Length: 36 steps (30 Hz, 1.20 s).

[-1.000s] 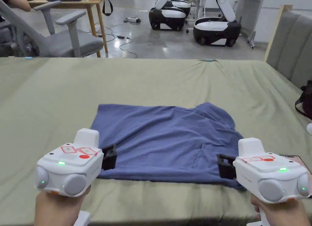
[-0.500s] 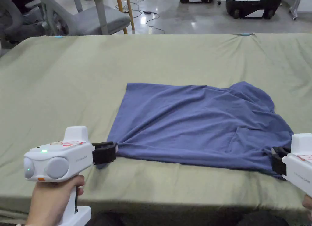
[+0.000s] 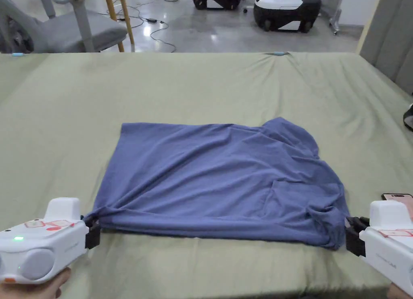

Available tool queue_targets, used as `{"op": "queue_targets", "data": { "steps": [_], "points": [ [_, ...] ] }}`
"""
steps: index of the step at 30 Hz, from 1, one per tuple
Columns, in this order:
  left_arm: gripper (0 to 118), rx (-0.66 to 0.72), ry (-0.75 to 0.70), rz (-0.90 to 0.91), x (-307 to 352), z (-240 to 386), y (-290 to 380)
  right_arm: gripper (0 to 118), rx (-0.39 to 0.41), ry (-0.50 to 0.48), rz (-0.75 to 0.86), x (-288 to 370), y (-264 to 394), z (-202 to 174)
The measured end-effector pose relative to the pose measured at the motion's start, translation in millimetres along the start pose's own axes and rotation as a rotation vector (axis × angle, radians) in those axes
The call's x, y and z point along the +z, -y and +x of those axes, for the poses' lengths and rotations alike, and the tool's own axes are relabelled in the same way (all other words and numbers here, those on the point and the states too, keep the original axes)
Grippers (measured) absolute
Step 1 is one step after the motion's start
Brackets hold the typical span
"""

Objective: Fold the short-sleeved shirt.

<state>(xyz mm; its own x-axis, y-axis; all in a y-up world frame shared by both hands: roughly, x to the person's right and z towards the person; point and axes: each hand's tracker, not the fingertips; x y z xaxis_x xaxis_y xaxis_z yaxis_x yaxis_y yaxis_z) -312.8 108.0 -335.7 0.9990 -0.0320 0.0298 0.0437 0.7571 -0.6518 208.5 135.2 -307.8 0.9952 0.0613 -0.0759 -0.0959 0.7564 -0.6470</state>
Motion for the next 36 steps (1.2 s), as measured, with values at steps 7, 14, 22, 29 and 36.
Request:
{"op": "queue_targets", "data": {
  "steps": [7, 14, 22, 29, 36],
  "points": [
    [3, -0.007, 0.031, 0.047, 20.9, 12.4, -16.1, 92, -0.001, -0.034, 0.004, -11.6, 10.4, 3.6],
    [3, -0.014, 0.021, 0.022, 11.8, 10.5, -13.8, 69, 0.012, -0.066, -0.040, -51.4, 17.0, 0.4],
    [3, -0.070, 0.041, -0.085, 12.0, -0.7, -34.6, 4, -0.082, -0.104, 0.081, -17.9, -10.7, 25.8],
    [3, -0.146, 0.091, -0.204, -36.8, 7.2, -106.7, 4, -0.027, -0.019, 0.106, -42.7, -90.7, 31.2],
    [3, -0.015, 0.056, -0.344, -132.8, 14.8, -156.5, 4, 0.019, 0.043, 0.020, -138.3, -131.5, 19.8]
  ]
}}
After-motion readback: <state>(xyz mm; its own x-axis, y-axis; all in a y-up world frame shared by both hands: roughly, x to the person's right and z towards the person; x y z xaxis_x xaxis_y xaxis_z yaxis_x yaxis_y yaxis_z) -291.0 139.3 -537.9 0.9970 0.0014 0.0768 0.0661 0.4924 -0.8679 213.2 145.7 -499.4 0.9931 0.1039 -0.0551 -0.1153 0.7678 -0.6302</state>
